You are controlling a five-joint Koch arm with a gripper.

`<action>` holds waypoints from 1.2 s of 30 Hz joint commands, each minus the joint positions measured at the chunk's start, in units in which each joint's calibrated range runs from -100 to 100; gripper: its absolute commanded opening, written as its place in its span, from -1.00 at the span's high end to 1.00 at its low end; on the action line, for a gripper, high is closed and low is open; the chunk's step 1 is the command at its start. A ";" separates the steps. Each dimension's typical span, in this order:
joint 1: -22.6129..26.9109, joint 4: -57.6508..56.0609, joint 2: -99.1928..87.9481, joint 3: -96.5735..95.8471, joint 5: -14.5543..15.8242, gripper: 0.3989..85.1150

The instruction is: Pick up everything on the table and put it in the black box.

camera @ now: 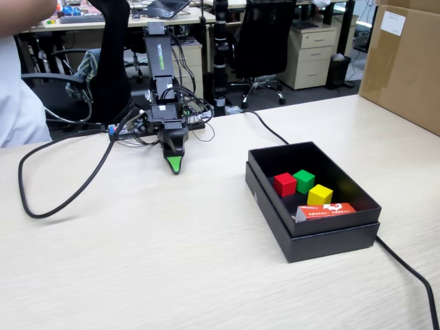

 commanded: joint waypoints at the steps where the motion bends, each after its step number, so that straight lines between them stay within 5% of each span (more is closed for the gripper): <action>1: -0.34 -3.10 -0.69 -0.93 -0.15 -0.14; 36: -0.15 -5.34 -0.58 -0.93 -0.20 -0.14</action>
